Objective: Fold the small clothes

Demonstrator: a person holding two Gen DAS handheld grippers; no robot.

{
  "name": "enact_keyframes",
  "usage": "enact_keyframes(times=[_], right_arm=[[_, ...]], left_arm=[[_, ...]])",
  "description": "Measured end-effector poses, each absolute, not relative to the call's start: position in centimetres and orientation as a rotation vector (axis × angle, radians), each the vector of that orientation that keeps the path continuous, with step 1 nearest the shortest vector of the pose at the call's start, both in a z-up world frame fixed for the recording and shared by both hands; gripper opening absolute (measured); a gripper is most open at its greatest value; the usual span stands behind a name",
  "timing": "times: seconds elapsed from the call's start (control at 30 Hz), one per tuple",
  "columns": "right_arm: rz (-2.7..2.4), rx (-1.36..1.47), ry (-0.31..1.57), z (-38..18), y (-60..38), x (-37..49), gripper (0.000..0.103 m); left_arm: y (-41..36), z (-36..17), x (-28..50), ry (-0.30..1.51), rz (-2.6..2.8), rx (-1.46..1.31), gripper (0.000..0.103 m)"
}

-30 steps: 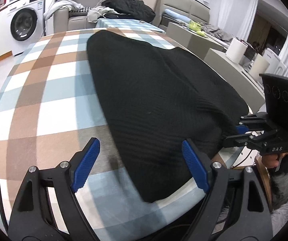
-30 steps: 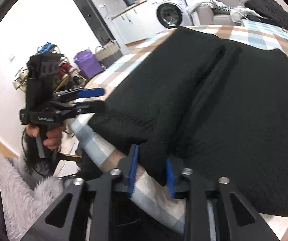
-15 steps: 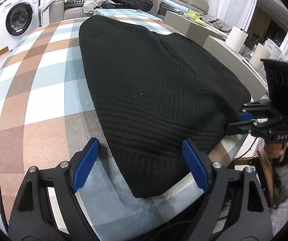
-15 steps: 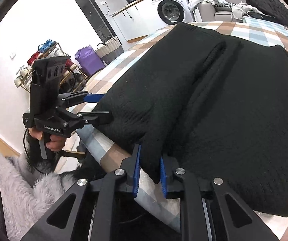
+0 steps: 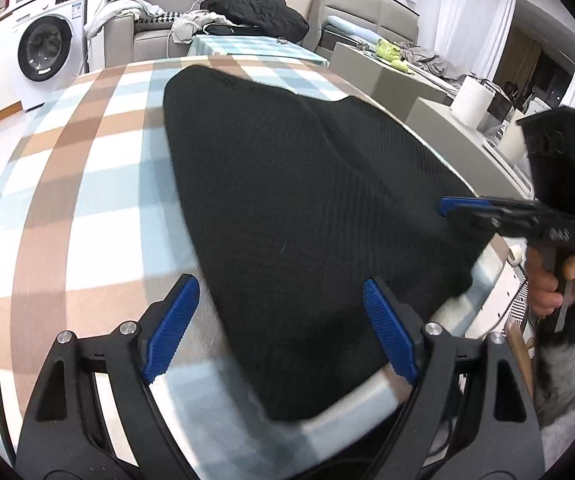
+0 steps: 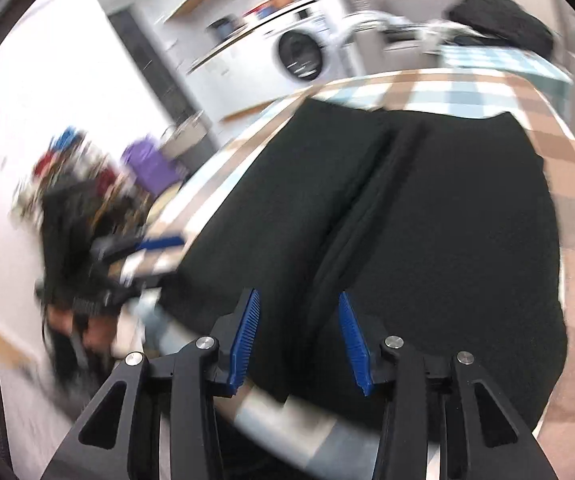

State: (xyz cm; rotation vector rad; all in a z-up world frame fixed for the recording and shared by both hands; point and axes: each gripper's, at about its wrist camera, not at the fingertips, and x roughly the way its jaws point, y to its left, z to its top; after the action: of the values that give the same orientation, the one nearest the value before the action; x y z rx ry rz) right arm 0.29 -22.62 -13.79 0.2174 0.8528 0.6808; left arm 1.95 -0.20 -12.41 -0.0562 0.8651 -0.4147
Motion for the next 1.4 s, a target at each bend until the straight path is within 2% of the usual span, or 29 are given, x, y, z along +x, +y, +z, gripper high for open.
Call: enact_keyframes(times=[0.17,0.4,0.57,0.63,0.7,0.73,0.8,0.87,0.9,0.93,1.03,1.13,1.17,1.23,1.4], right_arm=[[0.601,0.289,0.948,-15.5,-22.2,3.3,0.043],[0.586,0.244,0.844,-13.9,-21.4,2.0,0.043],[0.650,0.236,0.888,-14.5,-19.1,3.9,0.042],[0.619,0.230,0.931,-15.6,-18.4,5.1,0.023],[0.611,0.202,0.929,-15.8,-17.6,5.1,0.010],[0.629,0.203,0.887,-15.4,-17.5,4.7,0.010],[0.584,0.183,0.822,-14.5,-17.9,4.1,0.010],[0.525,0.149,0.841,-14.9,-18.3,4.4,0.011],[0.506,0.125,0.887,-15.6,-18.5,4.8,0.018],[0.509,0.127,0.929,-16.1,-18.7,5.0,0.018],[0.582,0.225,0.896,-15.5,-20.5,3.8,0.028],[0.696,0.231,0.895,-15.0,-21.6,1.3,0.030],[0.714,0.216,0.893,-14.9,-21.6,0.5,0.030],[0.756,0.173,0.905,-15.1,-22.1,-1.6,0.037],[0.787,-0.028,0.908,-16.3,-21.2,-5.9,0.040]], left_arm=[[-3.2,-12.4,3.9,0.862,-0.439,-0.010,0.083],[-4.6,-13.5,3.6,0.869,-0.437,0.055,0.083],[-3.8,-12.6,3.6,0.827,-0.444,-0.060,0.083],[-3.9,-12.5,3.5,0.817,-0.456,-0.073,0.083],[-4.6,-12.8,3.3,0.819,-0.463,-0.051,0.083],[-4.9,-12.9,3.1,0.816,-0.467,-0.034,0.083],[-5.7,-13.2,2.9,0.822,-0.487,-0.012,0.083],[-6.5,-13.8,2.9,0.848,-0.503,0.003,0.083],[-7.0,-14.0,2.6,0.847,-0.496,0.035,0.083],[-7.3,-14.0,2.3,0.841,-0.495,0.071,0.083],[-7.4,-13.7,1.9,0.842,-0.501,0.071,0.083],[-6.7,-13.7,2.2,0.855,-0.520,0.020,0.083],[-6.5,-13.8,2.2,0.855,-0.513,0.026,0.083],[-6.1,-13.9,2.3,0.860,-0.515,0.024,0.083],[-5.0,-13.8,2.5,0.878,-0.520,0.024,0.083]])
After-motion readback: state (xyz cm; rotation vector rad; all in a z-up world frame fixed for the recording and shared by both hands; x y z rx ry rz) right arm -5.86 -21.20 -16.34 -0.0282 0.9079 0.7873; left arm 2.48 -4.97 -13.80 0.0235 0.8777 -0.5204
